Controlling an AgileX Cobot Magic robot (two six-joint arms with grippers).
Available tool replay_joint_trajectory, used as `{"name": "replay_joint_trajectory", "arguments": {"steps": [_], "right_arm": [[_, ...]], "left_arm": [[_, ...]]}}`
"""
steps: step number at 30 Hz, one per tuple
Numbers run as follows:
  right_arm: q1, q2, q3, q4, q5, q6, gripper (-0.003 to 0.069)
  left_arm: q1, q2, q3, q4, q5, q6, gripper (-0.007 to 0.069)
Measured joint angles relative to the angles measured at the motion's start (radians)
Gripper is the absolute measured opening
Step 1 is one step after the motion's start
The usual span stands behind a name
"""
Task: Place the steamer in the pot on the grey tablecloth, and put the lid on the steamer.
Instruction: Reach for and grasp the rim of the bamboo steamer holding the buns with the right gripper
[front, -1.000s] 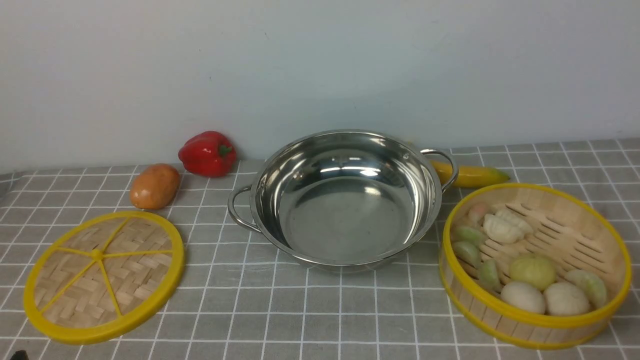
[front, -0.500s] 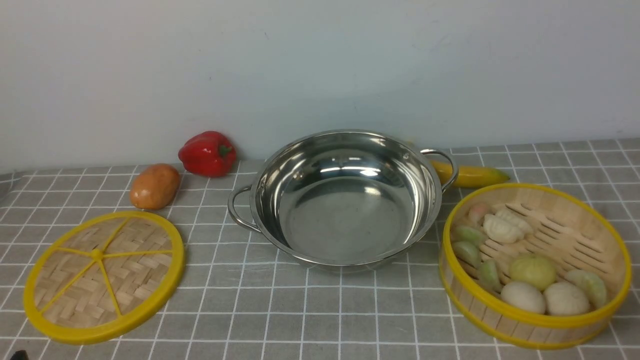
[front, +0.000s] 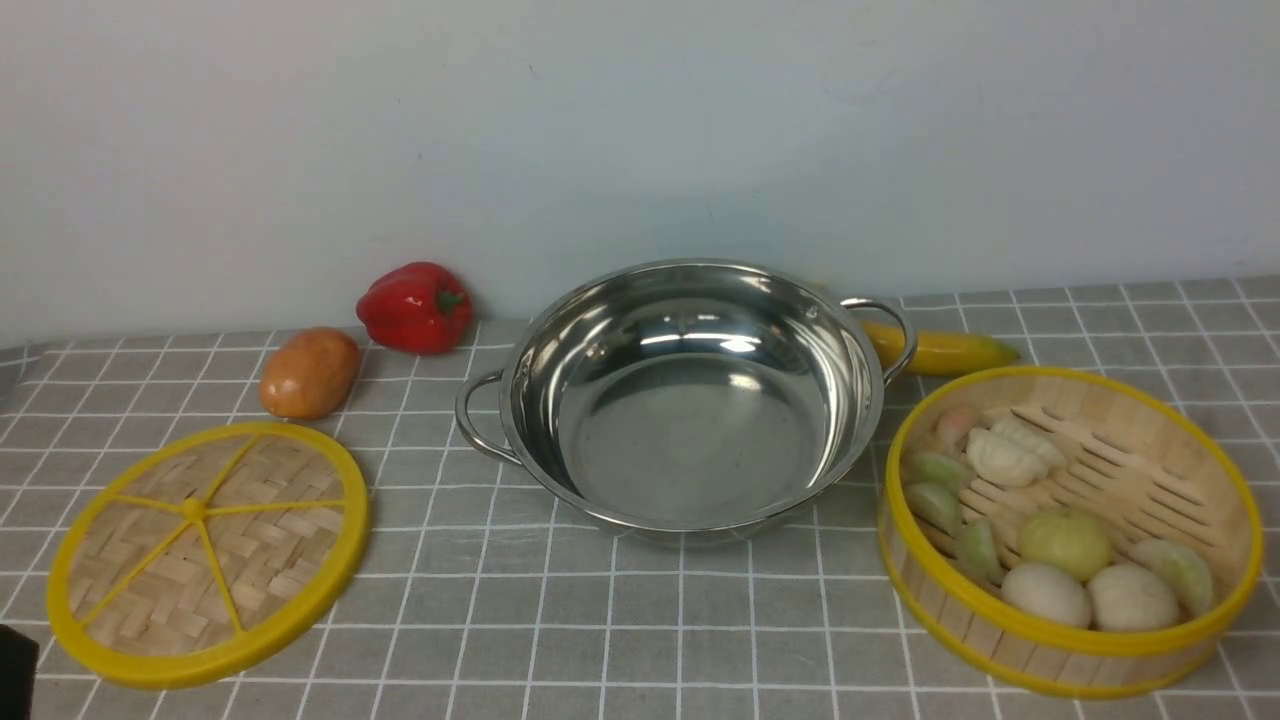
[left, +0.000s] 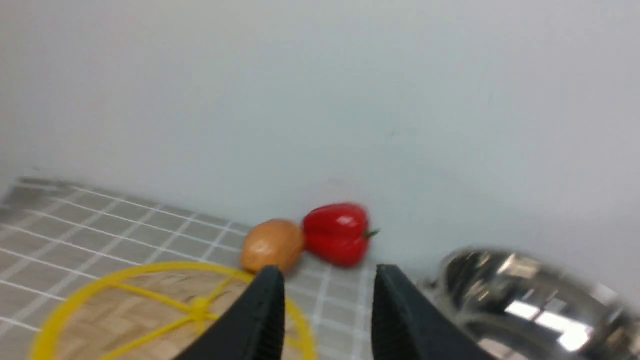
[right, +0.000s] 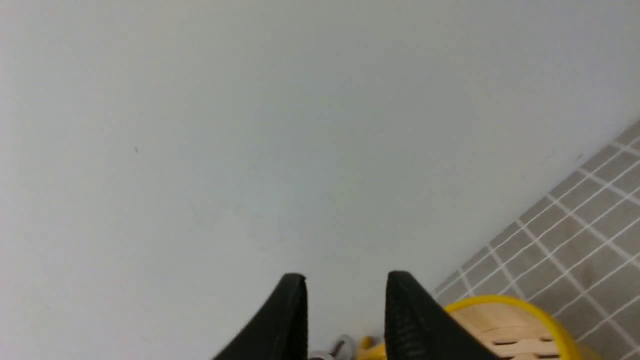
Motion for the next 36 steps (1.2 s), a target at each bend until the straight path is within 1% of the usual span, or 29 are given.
{"name": "replay_joint_trajectory", "arguments": {"steps": [1,2,3,5,9,13,16,18,19,20,21,22,23,25,26,27,28,29,31,32,33,34,35,36], "right_arm": [[0.000,0.000,0.000,0.020,-0.003,0.031,0.0240],[0.000,0.000,0.000,0.024,-0.003,0.037,0.0240],[0.000,0.000,0.001,0.034,-0.012,0.051,0.0240],[0.000,0.000,0.001,0.041,-0.042,0.061,0.0240],[0.000,0.000,0.001,0.043,-0.090,0.063,0.0240],[0.000,0.000,0.001,0.044,-0.111,0.065,0.0240],[0.000,0.000,0.002,0.048,-0.206,0.100,0.0240],[0.000,0.000,0.002,0.048,-0.310,0.141,0.0240],[0.000,0.000,0.002,0.043,-0.392,0.165,0.0240],[0.000,-0.001,0.002,0.035,-0.496,0.181,0.0240],[0.000,-0.001,-0.002,0.020,-0.559,0.187,0.0240],[0.000,-0.001,-0.004,0.017,-0.585,0.187,0.0240],[0.000,-0.001,-0.037,-0.010,-0.662,0.178,0.0240],[0.000,-0.002,-0.101,-0.060,-0.688,0.131,0.0240],[0.000,0.000,-0.144,-0.095,-0.678,0.094,0.0240],[0.000,0.007,-0.193,-0.133,-0.635,0.053,0.0240],[0.000,0.013,-0.214,-0.148,-0.625,0.036,0.0240],[0.000,0.044,-0.301,-0.212,-0.498,-0.030,0.0240],[0.000,0.109,-0.423,-0.288,-0.292,-0.098,0.0240],[0.000,0.117,-0.436,-0.296,-0.270,-0.105,0.0240],[0.000,0.180,-0.526,-0.337,-0.131,-0.140,0.0240],[0.000,0.190,-0.540,-0.350,-0.083,-0.144,0.0240],[0.000,0.310,-0.683,-0.413,0.153,-0.172,0.0240],[0.000,0.371,-0.746,-0.439,0.265,-0.177,0.0240]], "left_arm": [[0.000,0.000,0.000,-0.081,-0.039,-0.038,0.0243],[0.000,0.000,0.000,-0.081,-0.044,-0.042,0.0243],[0.000,0.000,0.000,-0.130,-0.067,-0.058,0.0243],[0.000,0.000,0.000,-0.162,-0.098,-0.058,0.0243],[0.000,0.000,0.000,-0.160,-0.130,-0.027,0.0243],[0.000,0.000,0.000,-0.156,-0.154,-0.025,0.0243],[0.000,0.000,0.000,-0.156,-0.216,-0.022,0.0243],[0.000,0.000,0.001,-0.156,-0.297,-0.030,0.0243],[0.000,0.000,0.001,-0.156,-0.343,-0.031,0.0243],[0.000,0.000,0.001,-0.156,-0.412,-0.033,0.0243],[0.000,0.000,0.001,-0.155,-0.493,-0.033,0.0243],[0.000,0.000,0.001,-0.155,-0.510,-0.033,0.0243],[0.000,0.000,-0.003,-0.155,-0.642,-0.025,0.0243],[0.000,-0.001,-0.030,-0.159,-0.726,0.011,0.0243],[0.000,-0.001,-0.052,-0.162,-0.734,0.034,0.0243],[0.000,-0.002,-0.099,-0.168,-0.716,0.087,0.0243],[0.000,-0.002,-0.099,-0.169,-0.716,0.087,0.0243],[0.000,-0.003,-0.172,-0.177,-0.613,0.181,0.0243],[0.000,-0.001,-0.259,-0.180,-0.428,0.318,0.0243],[0.000,0.000,-0.268,-0.180,-0.409,0.332,0.0243],[0.000,0.019,-0.329,-0.180,-0.272,0.434,0.0243],[0.000,0.027,-0.347,-0.180,-0.235,0.461,0.0243],[0.000,0.080,-0.421,-0.180,-0.078,0.565,0.0243],[0.000,0.118,-0.459,-0.180,-0.003,0.608,0.0243]]}}
